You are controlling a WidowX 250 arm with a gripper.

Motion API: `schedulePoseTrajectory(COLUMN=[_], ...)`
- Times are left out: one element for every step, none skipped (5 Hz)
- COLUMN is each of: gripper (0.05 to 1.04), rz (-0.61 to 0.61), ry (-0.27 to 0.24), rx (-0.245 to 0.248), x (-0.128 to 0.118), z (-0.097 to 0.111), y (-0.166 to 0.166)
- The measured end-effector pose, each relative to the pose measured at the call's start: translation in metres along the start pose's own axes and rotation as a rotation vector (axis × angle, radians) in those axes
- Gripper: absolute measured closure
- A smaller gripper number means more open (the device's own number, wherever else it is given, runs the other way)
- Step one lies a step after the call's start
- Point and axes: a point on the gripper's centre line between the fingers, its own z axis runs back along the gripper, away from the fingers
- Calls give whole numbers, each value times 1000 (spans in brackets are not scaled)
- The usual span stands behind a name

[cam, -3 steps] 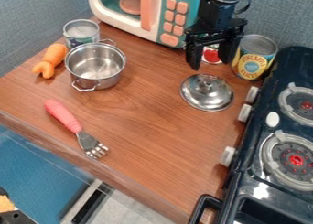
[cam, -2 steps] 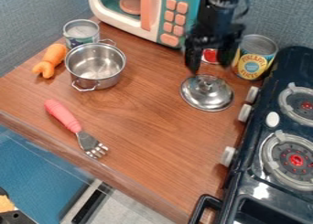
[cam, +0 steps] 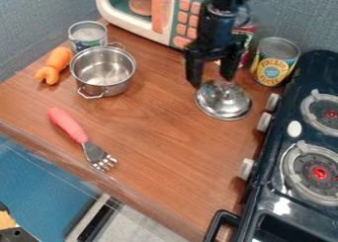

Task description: Put the orange object inside the silver pot

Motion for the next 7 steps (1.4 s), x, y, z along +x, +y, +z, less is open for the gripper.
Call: schedulePoseTrajectory(gripper=[83, 83, 83, 83, 83, 83, 83], rz=[79, 145, 267, 404, 491, 537, 543], ry=[-45, -86, -92, -94, -59, -82, -100], rx=[-54, -16, -42, -64, -33, -34, -17], x=[21, 49, 78, 111, 134, 146, 153], z=[32, 44, 48, 47, 24, 14, -4], y=[29, 70, 117, 155, 184, 191, 195])
